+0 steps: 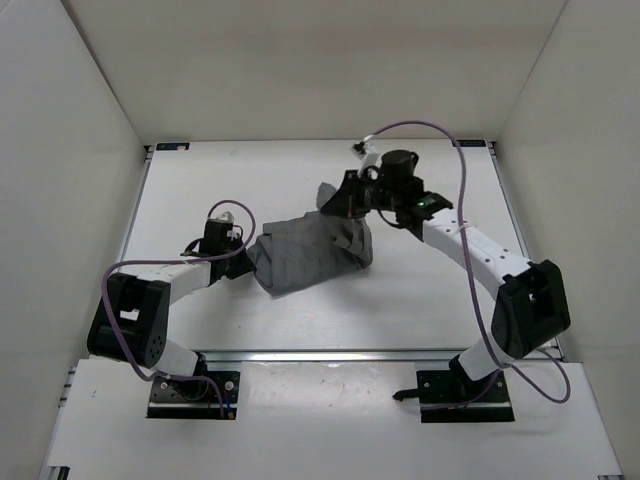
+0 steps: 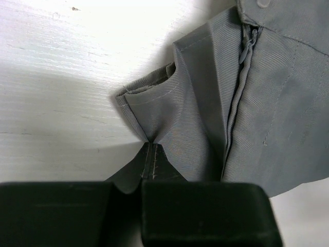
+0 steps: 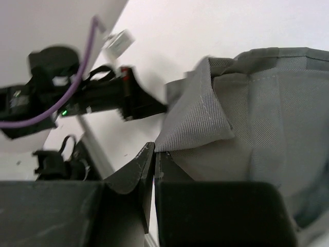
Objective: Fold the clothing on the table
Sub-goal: Fold the skirt
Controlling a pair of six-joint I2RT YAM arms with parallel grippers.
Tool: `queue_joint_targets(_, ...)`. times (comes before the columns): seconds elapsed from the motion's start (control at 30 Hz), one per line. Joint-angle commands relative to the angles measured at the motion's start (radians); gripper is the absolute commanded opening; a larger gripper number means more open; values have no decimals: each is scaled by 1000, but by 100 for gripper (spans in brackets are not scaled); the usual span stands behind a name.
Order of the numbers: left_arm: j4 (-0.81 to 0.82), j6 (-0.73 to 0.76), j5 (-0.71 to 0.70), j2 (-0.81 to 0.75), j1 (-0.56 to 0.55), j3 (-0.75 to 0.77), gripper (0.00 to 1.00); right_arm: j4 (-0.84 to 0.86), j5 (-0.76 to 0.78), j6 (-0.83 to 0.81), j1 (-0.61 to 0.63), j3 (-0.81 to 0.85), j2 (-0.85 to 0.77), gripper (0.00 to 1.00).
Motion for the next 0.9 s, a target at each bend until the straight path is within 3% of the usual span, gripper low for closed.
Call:
queue_joint_targets(0.0, 15, -12, -3, -23, -1, -7, 0, 150, -76, 64, 67, -22, 48, 1)
queue_joint_targets(0.43, 19, -20, -9, -61, 14, -35, 0, 120, -139, 21, 250, 156, 321, 0)
queue_joint_targets(0.87, 15, -19, -6, -62, 15, -38, 0, -109, -132, -118, 353, 395, 594, 0)
